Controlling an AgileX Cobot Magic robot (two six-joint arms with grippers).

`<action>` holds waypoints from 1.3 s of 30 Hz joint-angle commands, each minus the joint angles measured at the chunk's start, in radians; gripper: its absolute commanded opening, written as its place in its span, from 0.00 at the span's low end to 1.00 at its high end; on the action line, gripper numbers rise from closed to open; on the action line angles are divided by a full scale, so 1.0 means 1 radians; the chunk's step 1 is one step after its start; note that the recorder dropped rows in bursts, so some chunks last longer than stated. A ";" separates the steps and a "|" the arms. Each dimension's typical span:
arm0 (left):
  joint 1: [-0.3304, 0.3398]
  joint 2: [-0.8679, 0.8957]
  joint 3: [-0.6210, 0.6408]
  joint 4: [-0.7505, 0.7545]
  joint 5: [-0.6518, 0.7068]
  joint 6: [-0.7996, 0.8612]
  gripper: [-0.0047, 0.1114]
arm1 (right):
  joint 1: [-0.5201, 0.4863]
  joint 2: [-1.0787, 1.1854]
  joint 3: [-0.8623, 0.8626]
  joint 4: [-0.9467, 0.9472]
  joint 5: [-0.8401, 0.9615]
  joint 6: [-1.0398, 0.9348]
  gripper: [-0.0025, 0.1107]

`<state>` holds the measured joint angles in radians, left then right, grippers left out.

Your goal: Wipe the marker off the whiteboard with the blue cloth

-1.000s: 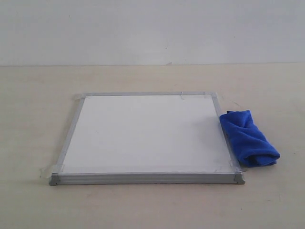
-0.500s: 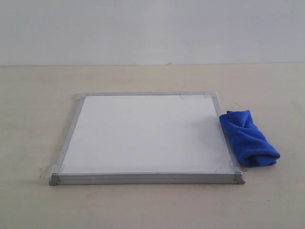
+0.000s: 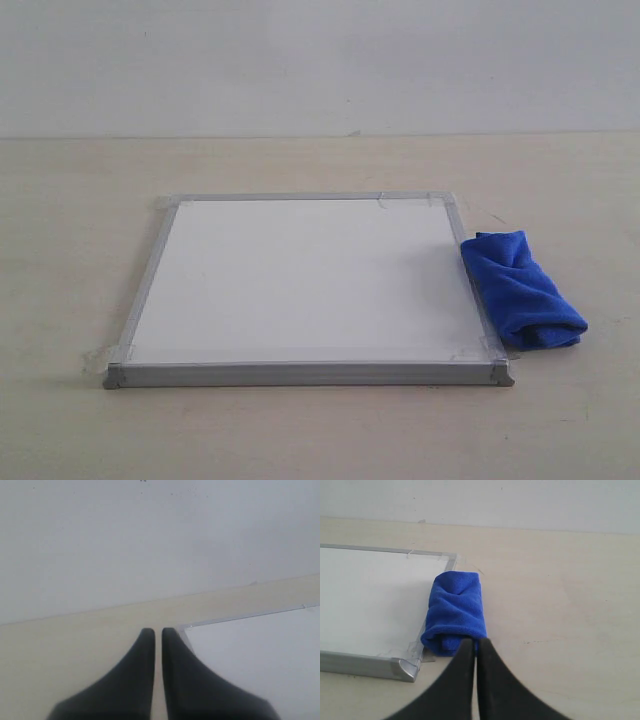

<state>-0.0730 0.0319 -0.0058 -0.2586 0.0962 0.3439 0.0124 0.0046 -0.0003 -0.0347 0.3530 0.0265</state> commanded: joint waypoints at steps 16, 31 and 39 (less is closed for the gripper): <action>0.077 -0.029 0.006 -0.010 0.118 -0.026 0.08 | -0.003 -0.005 0.000 0.000 -0.011 -0.003 0.02; 0.077 -0.032 0.006 0.282 0.204 -0.429 0.08 | -0.003 -0.005 0.000 0.000 -0.011 -0.003 0.02; 0.049 -0.032 0.006 0.273 0.204 -0.360 0.08 | -0.003 -0.005 0.000 0.000 -0.011 -0.003 0.02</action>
<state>-0.0199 0.0028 -0.0033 0.0178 0.2949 -0.0344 0.0124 0.0046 -0.0003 -0.0347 0.3530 0.0284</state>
